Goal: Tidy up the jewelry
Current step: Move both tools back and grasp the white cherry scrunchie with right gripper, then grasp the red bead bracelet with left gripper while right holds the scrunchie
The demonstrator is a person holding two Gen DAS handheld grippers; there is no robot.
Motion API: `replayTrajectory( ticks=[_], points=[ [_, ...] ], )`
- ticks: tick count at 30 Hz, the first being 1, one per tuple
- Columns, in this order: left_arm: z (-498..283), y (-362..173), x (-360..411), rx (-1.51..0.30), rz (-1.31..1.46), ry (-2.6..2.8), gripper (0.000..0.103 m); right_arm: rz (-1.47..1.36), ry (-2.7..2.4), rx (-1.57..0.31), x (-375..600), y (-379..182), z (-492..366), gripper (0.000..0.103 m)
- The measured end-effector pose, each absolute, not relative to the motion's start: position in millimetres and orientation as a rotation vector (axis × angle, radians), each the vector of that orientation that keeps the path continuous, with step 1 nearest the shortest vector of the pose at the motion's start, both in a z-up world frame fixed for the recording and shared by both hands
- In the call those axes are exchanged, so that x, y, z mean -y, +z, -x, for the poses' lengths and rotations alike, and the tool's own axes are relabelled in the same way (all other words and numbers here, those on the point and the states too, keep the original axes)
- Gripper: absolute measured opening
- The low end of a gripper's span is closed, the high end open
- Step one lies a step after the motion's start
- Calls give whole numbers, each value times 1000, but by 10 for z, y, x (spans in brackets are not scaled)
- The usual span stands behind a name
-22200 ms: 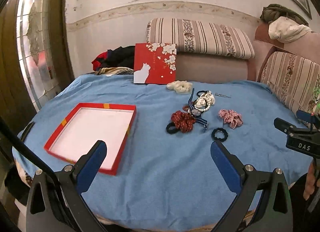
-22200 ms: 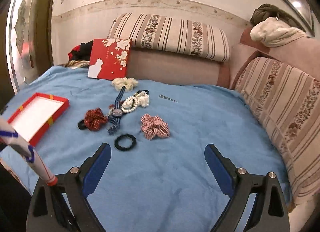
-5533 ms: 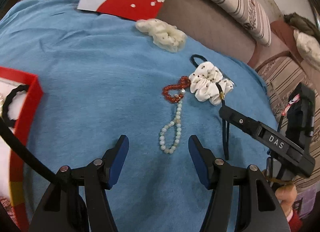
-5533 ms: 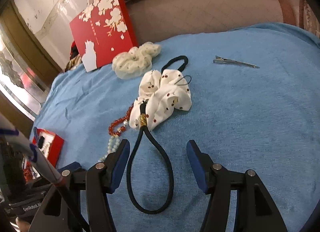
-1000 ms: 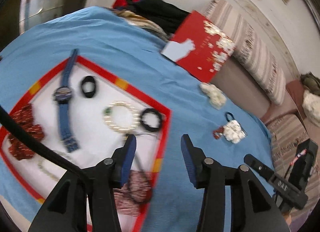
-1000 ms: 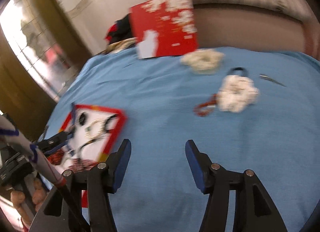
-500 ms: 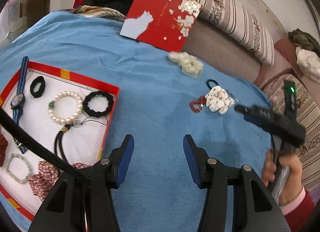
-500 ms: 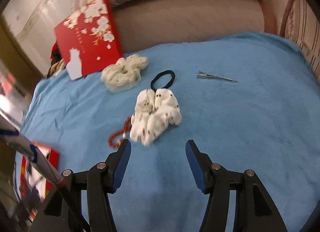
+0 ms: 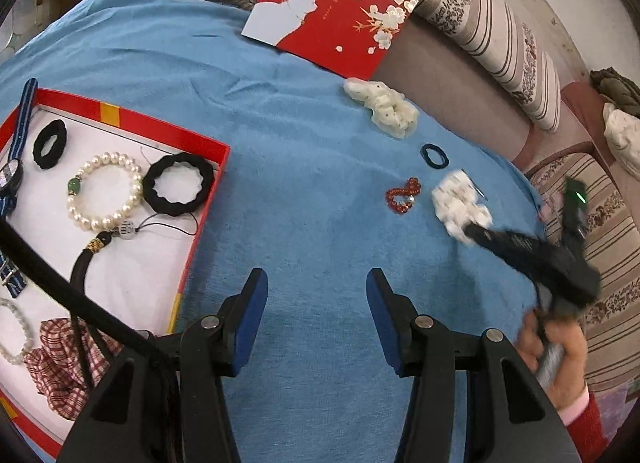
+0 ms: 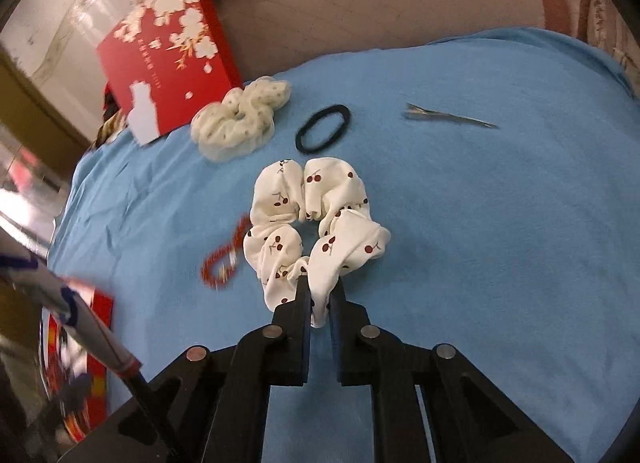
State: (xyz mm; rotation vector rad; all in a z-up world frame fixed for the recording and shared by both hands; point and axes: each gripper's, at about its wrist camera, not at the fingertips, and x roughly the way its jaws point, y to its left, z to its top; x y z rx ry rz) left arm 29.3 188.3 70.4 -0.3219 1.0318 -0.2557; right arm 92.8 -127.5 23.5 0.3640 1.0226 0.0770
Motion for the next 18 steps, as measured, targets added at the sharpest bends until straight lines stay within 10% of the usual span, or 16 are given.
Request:
replayTrajectory(
  ticks=[18],
  points=[
    [-647, 725, -921, -1055, 72, -294, 50, -269, 4, -927, 1821, 231, -161, 9]
  ],
)
